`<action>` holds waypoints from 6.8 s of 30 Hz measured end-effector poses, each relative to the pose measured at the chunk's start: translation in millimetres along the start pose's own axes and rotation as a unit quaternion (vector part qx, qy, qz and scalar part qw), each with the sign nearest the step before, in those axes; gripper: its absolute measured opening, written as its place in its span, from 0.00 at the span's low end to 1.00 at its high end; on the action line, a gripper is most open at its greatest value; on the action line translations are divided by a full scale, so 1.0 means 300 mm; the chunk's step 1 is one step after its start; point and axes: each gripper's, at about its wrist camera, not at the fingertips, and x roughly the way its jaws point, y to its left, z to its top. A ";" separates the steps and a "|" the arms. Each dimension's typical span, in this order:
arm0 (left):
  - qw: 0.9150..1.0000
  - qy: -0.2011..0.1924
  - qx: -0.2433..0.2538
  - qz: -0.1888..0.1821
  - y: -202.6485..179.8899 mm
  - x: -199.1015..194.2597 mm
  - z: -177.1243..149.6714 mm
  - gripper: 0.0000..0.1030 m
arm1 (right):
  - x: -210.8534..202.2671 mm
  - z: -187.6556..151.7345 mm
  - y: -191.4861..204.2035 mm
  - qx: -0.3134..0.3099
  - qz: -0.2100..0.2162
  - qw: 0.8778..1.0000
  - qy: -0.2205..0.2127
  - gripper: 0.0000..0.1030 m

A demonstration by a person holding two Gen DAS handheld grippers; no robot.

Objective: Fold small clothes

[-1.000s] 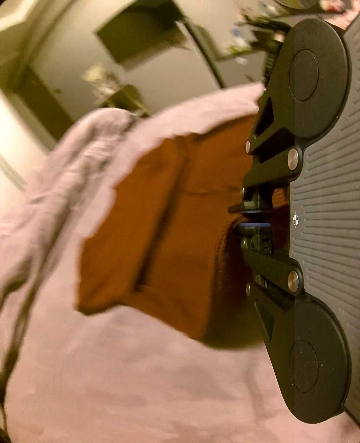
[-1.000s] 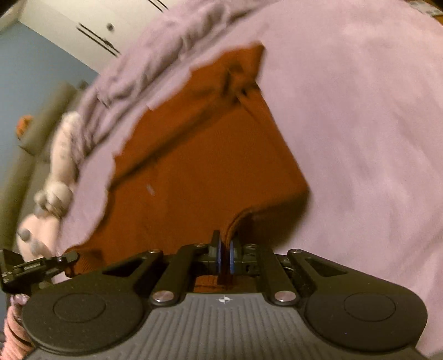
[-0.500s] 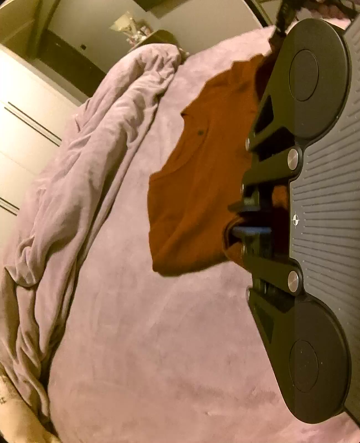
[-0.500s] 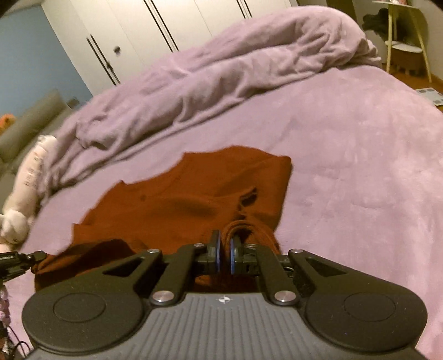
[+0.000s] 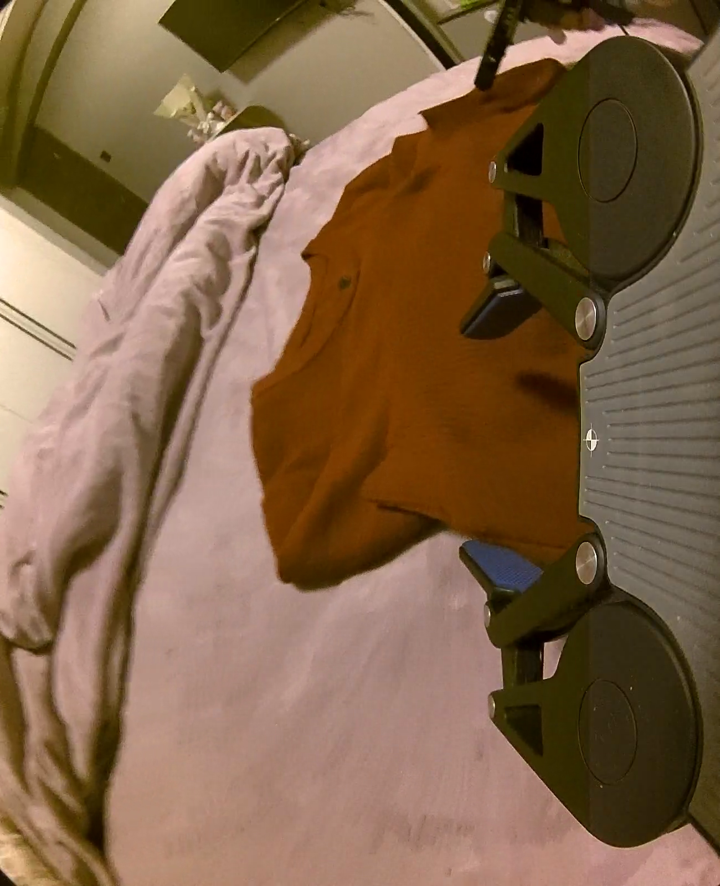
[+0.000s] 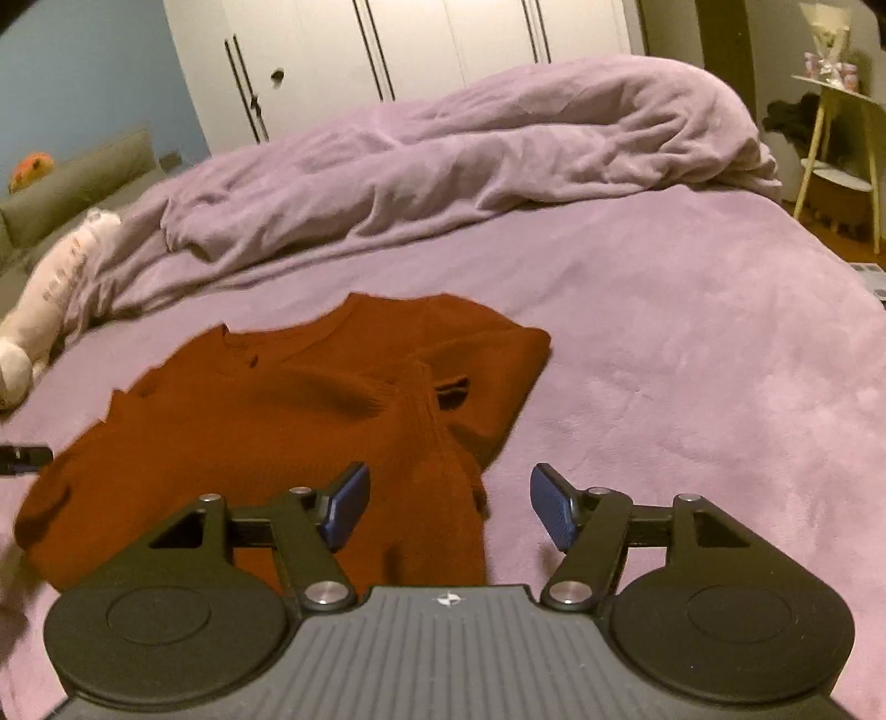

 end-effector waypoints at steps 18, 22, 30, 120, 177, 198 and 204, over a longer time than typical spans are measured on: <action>0.997 -0.046 0.056 0.039 -0.099 -0.052 0.012 0.10 | 0.066 0.015 0.126 -0.096 -0.029 0.995 -0.017 0.11; 0.994 -0.074 0.075 0.033 -0.155 -0.115 0.029 0.10 | -0.002 0.032 0.160 -0.104 -0.031 0.993 -0.048 0.06; 0.981 -0.155 0.106 0.050 -0.244 -0.193 0.187 0.10 | -0.074 0.197 0.221 -0.112 -0.048 0.985 -0.125 0.06; 0.981 -0.066 0.102 0.151 -0.354 0.332 0.034 0.76 | 0.385 0.034 0.449 -0.238 -0.078 0.968 -0.014 0.06; 0.984 -0.019 -0.174 -0.021 0.152 0.122 0.048 0.68 | 0.085 -0.069 0.550 -0.173 -0.046 0.984 0.012 0.22; 0.977 -0.007 -0.205 -0.062 0.161 0.155 0.114 0.17 | 0.158 -0.118 0.654 -0.185 -0.047 0.981 0.018 0.16; 0.981 -0.017 -0.171 -0.084 0.012 0.078 0.213 0.16 | 0.071 -0.111 0.551 -0.135 -0.062 0.989 -0.018 0.16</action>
